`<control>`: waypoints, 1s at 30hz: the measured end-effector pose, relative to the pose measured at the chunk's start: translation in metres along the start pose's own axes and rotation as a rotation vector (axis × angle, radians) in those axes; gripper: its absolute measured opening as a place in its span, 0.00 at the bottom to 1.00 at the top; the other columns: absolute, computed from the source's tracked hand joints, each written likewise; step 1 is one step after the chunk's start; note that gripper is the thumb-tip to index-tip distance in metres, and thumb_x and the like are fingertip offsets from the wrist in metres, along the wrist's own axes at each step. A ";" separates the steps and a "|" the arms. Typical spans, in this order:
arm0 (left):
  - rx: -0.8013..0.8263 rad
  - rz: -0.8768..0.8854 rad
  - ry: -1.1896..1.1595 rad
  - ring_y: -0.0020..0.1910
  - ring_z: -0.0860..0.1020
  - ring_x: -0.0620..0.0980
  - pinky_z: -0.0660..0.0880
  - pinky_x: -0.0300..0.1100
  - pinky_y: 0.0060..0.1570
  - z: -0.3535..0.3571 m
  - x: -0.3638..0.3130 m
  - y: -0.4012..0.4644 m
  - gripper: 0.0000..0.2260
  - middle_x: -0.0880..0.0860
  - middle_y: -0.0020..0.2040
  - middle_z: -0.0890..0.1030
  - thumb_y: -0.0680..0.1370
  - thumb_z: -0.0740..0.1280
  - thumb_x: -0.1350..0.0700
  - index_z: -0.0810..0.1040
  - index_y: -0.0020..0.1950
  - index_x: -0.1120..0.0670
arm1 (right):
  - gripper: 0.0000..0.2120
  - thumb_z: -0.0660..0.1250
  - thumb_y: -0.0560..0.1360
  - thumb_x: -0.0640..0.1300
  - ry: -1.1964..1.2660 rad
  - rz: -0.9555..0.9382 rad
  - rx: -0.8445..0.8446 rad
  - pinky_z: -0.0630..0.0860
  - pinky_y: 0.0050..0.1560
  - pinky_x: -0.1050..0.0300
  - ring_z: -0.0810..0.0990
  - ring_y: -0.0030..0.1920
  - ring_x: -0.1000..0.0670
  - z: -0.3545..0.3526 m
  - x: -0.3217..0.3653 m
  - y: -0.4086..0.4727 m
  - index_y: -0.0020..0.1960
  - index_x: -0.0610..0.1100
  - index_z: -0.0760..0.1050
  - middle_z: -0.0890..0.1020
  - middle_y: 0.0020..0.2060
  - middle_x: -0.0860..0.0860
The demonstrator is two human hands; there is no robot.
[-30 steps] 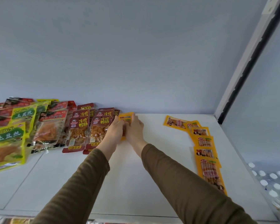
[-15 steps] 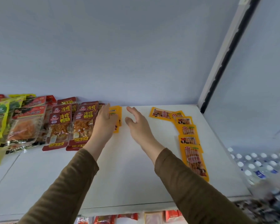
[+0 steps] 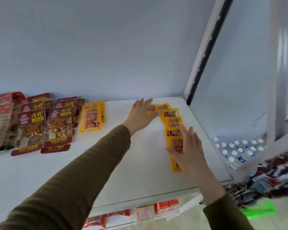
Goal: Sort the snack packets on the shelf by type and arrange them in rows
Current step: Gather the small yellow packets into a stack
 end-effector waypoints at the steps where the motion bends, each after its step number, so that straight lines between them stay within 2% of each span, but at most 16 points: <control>1: 0.029 0.025 0.039 0.83 0.47 0.57 0.47 0.53 0.80 0.007 -0.005 0.005 0.34 0.58 0.84 0.53 0.82 0.61 0.36 0.56 0.84 0.49 | 0.48 0.69 0.77 0.61 -0.018 0.028 0.004 0.48 0.80 0.42 0.44 0.82 0.43 0.002 -0.007 0.000 0.83 0.51 0.40 0.46 0.83 0.46; 3: 0.086 0.067 0.101 0.83 0.44 0.56 0.44 0.55 0.80 0.022 -0.013 0.014 0.37 0.56 0.85 0.51 0.81 0.60 0.33 0.54 0.84 0.48 | 0.51 0.69 0.76 0.62 -0.033 0.063 -0.004 0.48 0.80 0.42 0.46 0.82 0.43 0.006 -0.015 0.001 0.83 0.50 0.38 0.49 0.83 0.46; 5: 0.136 0.088 0.143 0.83 0.43 0.58 0.44 0.57 0.80 0.033 -0.018 0.020 0.40 0.57 0.84 0.51 0.79 0.61 0.30 0.51 0.84 0.46 | 0.49 0.70 0.76 0.61 -0.021 0.056 -0.035 0.52 0.79 0.44 0.51 0.81 0.43 0.009 -0.017 0.005 0.83 0.48 0.42 0.58 0.81 0.46; 8: 0.156 0.104 0.169 0.80 0.52 0.63 0.52 0.59 0.77 0.039 -0.024 0.025 0.41 0.59 0.80 0.61 0.76 0.65 0.31 0.55 0.83 0.46 | 0.45 0.72 0.76 0.57 -0.025 0.015 -0.145 0.64 0.71 0.48 0.64 0.72 0.44 0.014 -0.012 0.014 0.82 0.47 0.50 0.69 0.72 0.46; 10: 0.119 0.117 0.125 0.77 0.57 0.63 0.57 0.58 0.74 0.036 -0.027 0.026 0.39 0.59 0.75 0.66 0.75 0.71 0.36 0.60 0.81 0.47 | 0.44 0.73 0.75 0.54 0.001 0.014 -0.205 0.67 0.66 0.49 0.68 0.66 0.43 0.015 -0.007 0.020 0.82 0.47 0.52 0.71 0.68 0.44; 12: 0.089 0.136 -0.019 0.73 0.64 0.61 0.65 0.53 0.70 0.031 -0.026 0.024 0.37 0.58 0.70 0.69 0.75 0.75 0.46 0.63 0.79 0.50 | 0.45 0.73 0.76 0.49 0.078 0.008 -0.232 0.71 0.61 0.49 0.70 0.64 0.44 0.017 -0.004 0.025 0.83 0.50 0.49 0.71 0.66 0.44; 14: 0.051 0.145 -0.230 0.57 0.75 0.54 0.72 0.43 0.54 0.024 -0.021 0.017 0.33 0.54 0.58 0.73 0.75 0.76 0.56 0.65 0.77 0.51 | 0.47 0.73 0.76 0.45 0.184 -0.004 -0.257 0.74 0.54 0.50 0.74 0.62 0.45 0.019 0.000 0.029 0.83 0.54 0.44 0.70 0.65 0.45; 15: 0.032 0.125 -0.320 0.49 0.75 0.51 0.74 0.41 0.47 0.022 -0.018 0.013 0.32 0.53 0.53 0.73 0.75 0.76 0.59 0.66 0.75 0.52 | 0.48 0.72 0.77 0.43 0.233 -0.015 -0.267 0.74 0.52 0.52 0.75 0.62 0.45 0.021 0.003 0.030 0.83 0.56 0.43 0.70 0.66 0.46; 16: 0.021 0.085 -0.406 0.46 0.75 0.50 0.75 0.39 0.45 0.020 -0.014 0.009 0.30 0.53 0.51 0.74 0.75 0.75 0.61 0.67 0.74 0.52 | 0.48 0.72 0.77 0.42 0.282 -0.028 -0.274 0.74 0.52 0.54 0.76 0.63 0.46 0.023 0.006 0.031 0.83 0.57 0.42 0.69 0.68 0.47; 18: 0.025 -0.023 -0.602 0.46 0.78 0.49 0.77 0.39 0.45 0.017 -0.008 0.000 0.27 0.55 0.52 0.77 0.76 0.74 0.64 0.70 0.72 0.53 | 0.48 0.72 0.77 0.40 0.427 -0.039 -0.274 0.76 0.57 0.54 0.75 0.66 0.48 0.027 0.010 0.032 0.83 0.57 0.43 0.69 0.71 0.51; 20: 0.035 -0.101 -0.821 0.45 0.79 0.48 0.78 0.36 0.43 0.014 -0.005 -0.010 0.18 0.53 0.49 0.80 0.77 0.72 0.68 0.75 0.63 0.54 | 0.46 0.73 0.77 0.39 0.659 -0.023 -0.250 0.78 0.62 0.55 0.74 0.68 0.51 0.028 0.012 0.033 0.83 0.56 0.47 0.69 0.69 0.57; 21: 0.040 -0.122 -0.894 0.45 0.80 0.49 0.78 0.35 0.44 0.011 -0.003 -0.014 0.14 0.54 0.48 0.81 0.77 0.70 0.70 0.77 0.57 0.53 | 0.44 0.73 0.77 0.39 0.759 -0.018 -0.240 0.78 0.60 0.59 0.74 0.68 0.52 0.029 0.013 0.033 0.82 0.56 0.50 0.69 0.68 0.58; 23: 0.044 -0.144 -0.954 0.48 0.78 0.51 0.77 0.40 0.51 0.004 0.000 -0.024 0.11 0.56 0.49 0.81 0.78 0.69 0.70 0.79 0.50 0.53 | 0.42 0.74 0.77 0.40 0.879 -0.017 -0.240 0.80 0.56 0.63 0.76 0.65 0.54 0.030 0.017 0.034 0.81 0.56 0.54 0.72 0.69 0.56; 25: 0.028 -0.150 -0.995 0.48 0.77 0.51 0.76 0.41 0.53 -0.005 0.003 -0.035 0.07 0.56 0.49 0.81 0.80 0.68 0.67 0.79 0.47 0.55 | 0.39 0.74 0.77 0.42 0.962 -0.032 -0.229 0.82 0.57 0.58 0.78 0.64 0.54 0.033 0.022 0.035 0.80 0.57 0.57 0.75 0.68 0.54; 28: -0.013 -0.150 -1.093 0.42 0.81 0.47 0.77 0.38 0.47 -0.016 0.010 -0.054 0.07 0.52 0.43 0.83 0.82 0.66 0.62 0.77 0.44 0.55 | 0.35 0.74 0.77 0.42 1.109 -0.051 -0.205 0.83 0.49 0.60 0.81 0.60 0.57 0.039 0.031 0.038 0.78 0.57 0.61 0.78 0.66 0.55; 30: -0.034 -0.209 -1.223 0.39 0.83 0.50 0.79 0.42 0.41 -0.017 0.016 -0.067 0.05 0.55 0.42 0.84 0.83 0.66 0.59 0.76 0.46 0.56 | 0.35 0.74 0.77 0.42 1.168 -0.080 -0.189 0.82 0.47 0.60 0.83 0.59 0.57 0.041 0.035 0.041 0.78 0.54 0.62 0.80 0.63 0.56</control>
Point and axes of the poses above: each hand's wrist, its own y-axis towards the middle knuckle, its own z-axis out of the palm, x = y × z, the point moved 3 cm from there along y, towards the middle knuckle
